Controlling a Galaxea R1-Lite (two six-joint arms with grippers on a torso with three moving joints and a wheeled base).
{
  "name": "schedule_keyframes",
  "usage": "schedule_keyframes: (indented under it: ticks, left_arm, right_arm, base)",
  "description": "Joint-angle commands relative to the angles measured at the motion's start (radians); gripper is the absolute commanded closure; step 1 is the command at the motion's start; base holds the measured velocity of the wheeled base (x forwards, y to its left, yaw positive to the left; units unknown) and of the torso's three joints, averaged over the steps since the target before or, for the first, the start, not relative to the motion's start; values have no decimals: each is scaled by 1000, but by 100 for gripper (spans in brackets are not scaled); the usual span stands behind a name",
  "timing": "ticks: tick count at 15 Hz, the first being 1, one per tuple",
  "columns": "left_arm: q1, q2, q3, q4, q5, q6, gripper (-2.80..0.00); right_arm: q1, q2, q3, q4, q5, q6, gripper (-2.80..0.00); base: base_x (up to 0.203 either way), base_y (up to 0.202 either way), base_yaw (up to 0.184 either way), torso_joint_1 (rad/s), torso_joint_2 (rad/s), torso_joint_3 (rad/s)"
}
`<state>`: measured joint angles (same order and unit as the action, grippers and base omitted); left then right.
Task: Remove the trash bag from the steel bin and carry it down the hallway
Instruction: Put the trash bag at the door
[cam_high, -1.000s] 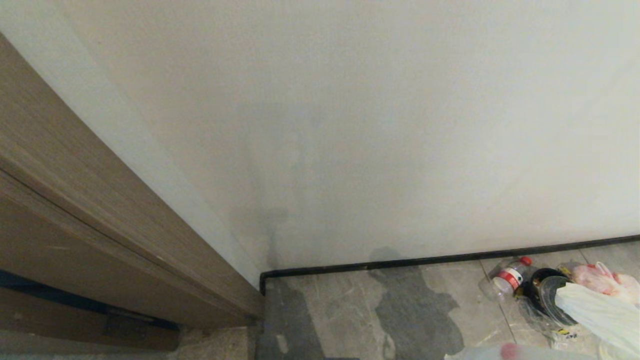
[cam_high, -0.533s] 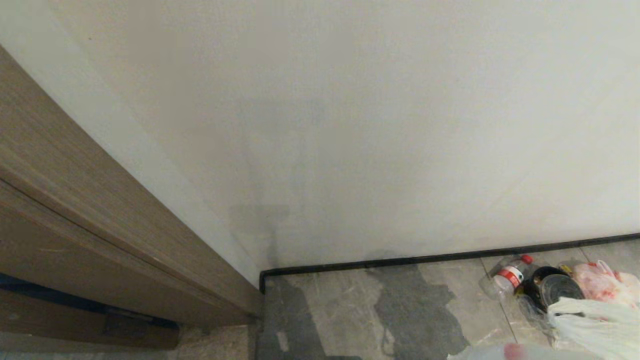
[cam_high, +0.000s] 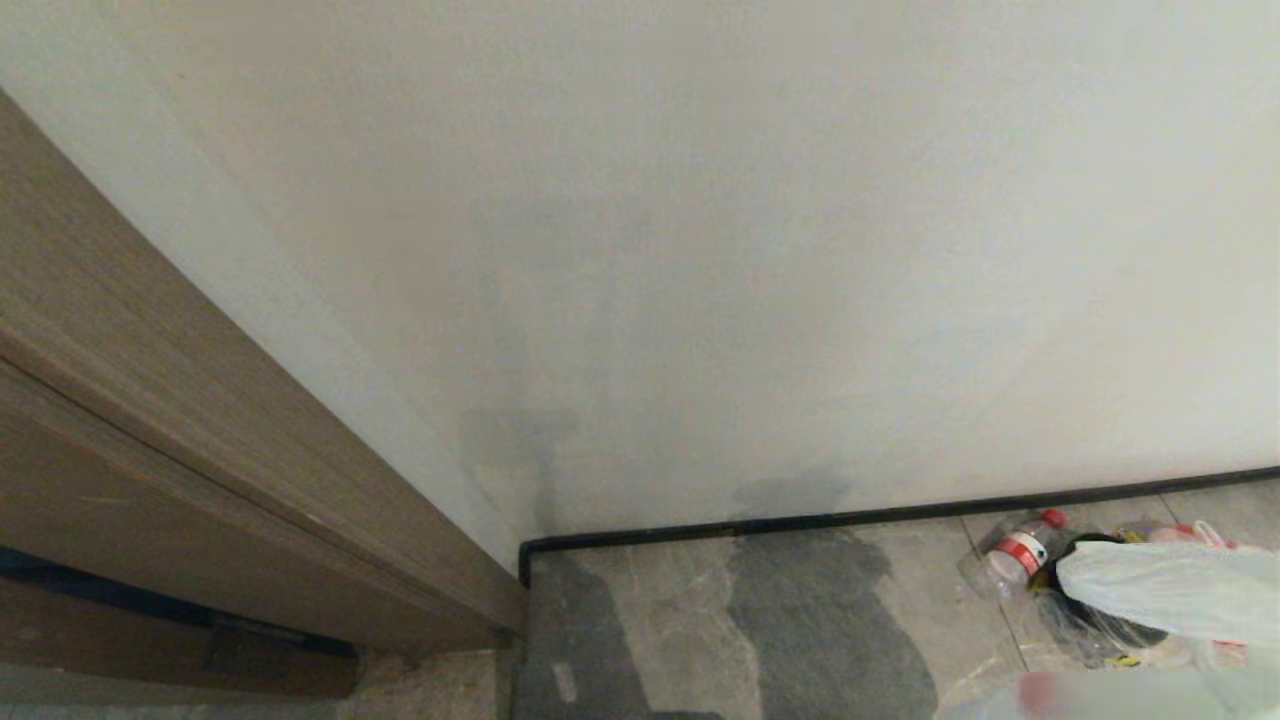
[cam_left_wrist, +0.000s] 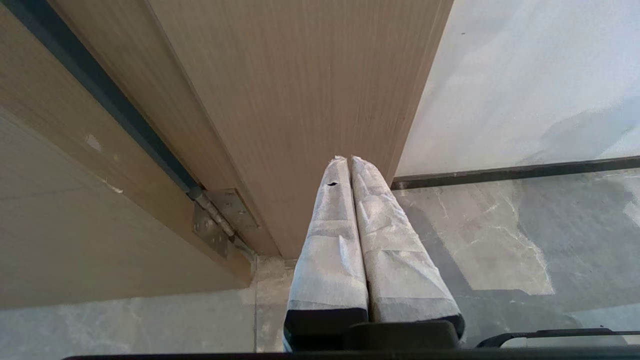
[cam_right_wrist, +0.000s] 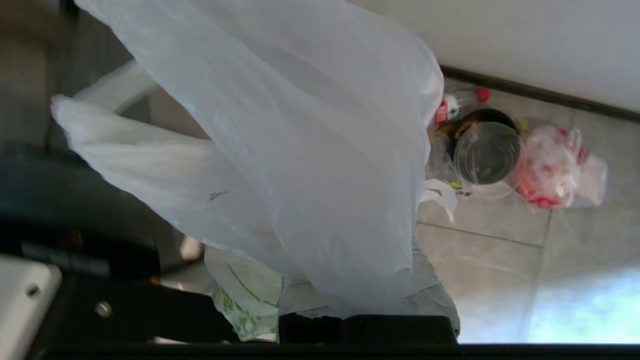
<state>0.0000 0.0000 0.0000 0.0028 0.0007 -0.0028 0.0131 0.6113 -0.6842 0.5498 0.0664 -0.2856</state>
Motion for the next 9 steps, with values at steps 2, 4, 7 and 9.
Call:
schedule_keyframes:
  ticks: [2, 4, 7, 9]
  left_arm:
    - [0, 0, 0, 0, 0, 0, 0]
    - [0, 0, 0, 0, 0, 0, 0]
    - [0, 0, 0, 0, -1, 0, 0]
    - [0, 0, 0, 0, 1, 0, 0]
  right_arm:
    - [57, 374, -82, -20, -12, -53, 0]
    - [108, 484, -107, -26, -21, -74, 0]
    - [181, 640, -112, -42, -47, -97, 0]
    - [216, 710, -102, -76, -70, -112, 0]
  base:
    - [0, 0, 0, 0, 0, 0]
    - [0, 0, 0, 0, 0, 0]
    - [0, 0, 0, 0, 0, 0]
    - [0, 0, 0, 0, 0, 0]
